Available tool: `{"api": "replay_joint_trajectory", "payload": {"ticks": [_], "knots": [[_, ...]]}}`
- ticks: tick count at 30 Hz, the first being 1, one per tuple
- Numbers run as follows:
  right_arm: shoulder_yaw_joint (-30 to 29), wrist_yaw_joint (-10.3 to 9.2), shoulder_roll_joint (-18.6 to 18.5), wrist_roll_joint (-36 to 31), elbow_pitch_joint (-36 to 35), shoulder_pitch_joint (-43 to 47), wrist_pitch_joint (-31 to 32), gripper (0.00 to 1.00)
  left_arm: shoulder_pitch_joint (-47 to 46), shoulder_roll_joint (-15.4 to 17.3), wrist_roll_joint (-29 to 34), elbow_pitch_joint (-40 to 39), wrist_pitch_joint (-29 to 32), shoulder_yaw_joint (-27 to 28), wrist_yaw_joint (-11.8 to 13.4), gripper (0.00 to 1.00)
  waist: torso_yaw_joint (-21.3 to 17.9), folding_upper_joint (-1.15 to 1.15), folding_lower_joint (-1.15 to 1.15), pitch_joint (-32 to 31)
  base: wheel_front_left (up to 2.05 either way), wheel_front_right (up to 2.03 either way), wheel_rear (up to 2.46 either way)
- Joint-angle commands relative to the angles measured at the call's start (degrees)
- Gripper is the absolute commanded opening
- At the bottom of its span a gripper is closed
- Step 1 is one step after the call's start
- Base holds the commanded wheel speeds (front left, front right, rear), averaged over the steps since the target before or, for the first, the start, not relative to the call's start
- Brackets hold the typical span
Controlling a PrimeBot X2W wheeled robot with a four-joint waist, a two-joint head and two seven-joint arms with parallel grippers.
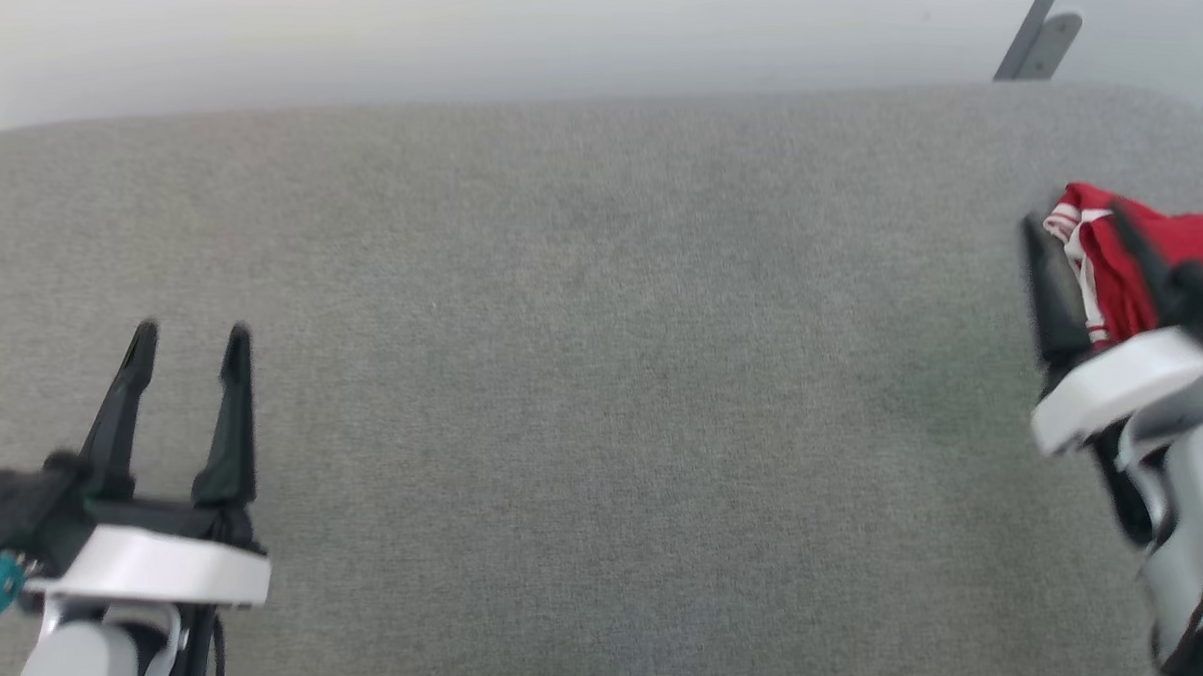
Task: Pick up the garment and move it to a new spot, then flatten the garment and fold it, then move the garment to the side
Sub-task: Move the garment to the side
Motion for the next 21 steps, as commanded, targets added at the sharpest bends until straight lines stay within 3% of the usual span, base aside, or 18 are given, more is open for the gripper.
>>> {"api": "replay_joint_trajectory", "payload": {"ticks": [1, 21], "knots": [[-0.28, -0.04, 0.67, -0.23, -0.66, 1.21, -0.51, 1.00, 1.07, -0.23, 0.20, -0.33, -0.28, 0.51, -0.17, 1.00, 0.40, 0.00, 0.00, -1.04, 0.00, 0.00, 0.00], [-9.81, -0.04, 8.19, -3.74, -16.87, 25.23, -1.33, 1.00, 15.40, -3.15, 0.67, -2.26, -0.27, 7.28, -0.19, 1.00, 3.54, 0.00, 0.00, -8.76, 0.00, 0.00, 0.00]]}}
